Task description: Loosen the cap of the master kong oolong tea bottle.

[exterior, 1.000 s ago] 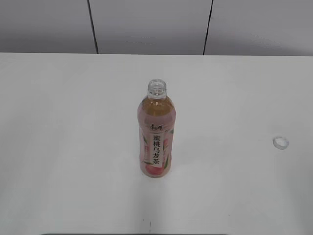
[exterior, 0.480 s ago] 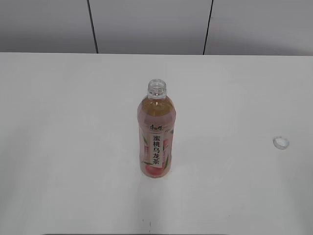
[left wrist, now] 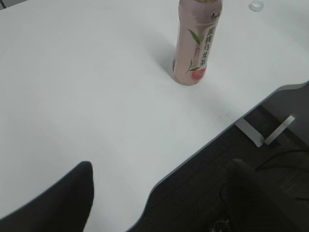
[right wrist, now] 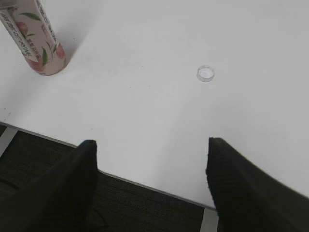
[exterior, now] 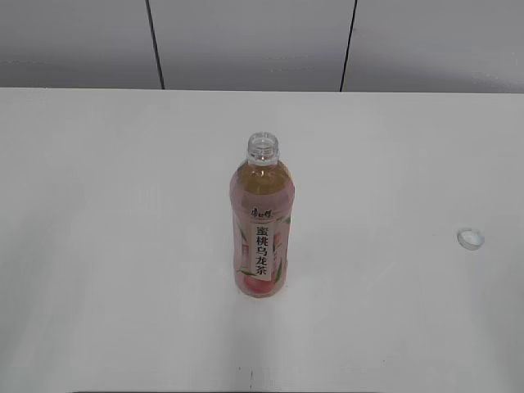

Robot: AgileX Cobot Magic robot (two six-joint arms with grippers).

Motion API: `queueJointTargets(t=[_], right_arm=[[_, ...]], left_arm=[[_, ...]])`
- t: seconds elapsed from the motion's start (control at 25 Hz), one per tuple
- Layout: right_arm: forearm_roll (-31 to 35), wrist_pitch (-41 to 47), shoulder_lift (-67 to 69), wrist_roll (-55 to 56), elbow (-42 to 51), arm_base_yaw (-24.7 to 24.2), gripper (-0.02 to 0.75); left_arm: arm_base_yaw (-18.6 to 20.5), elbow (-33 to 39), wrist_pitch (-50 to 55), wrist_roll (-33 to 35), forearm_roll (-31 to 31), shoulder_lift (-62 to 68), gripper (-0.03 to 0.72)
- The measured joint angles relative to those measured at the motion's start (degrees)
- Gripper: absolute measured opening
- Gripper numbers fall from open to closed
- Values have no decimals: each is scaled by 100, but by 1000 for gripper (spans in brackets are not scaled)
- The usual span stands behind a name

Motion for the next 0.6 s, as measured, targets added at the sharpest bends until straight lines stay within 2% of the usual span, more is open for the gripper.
queueJointTargets(t=[0.36,0.52,0.6], right_arm=[[0,0,0,0,0,-75,533],[0,0,0,0,0,-663,533],[0,0,-80,0,0,-974,533]], left_arm=[[0,0,0,4,0,0,499],[56,0,0,7,0,-7,499],[318,0,0,7,-8,-84,499]])
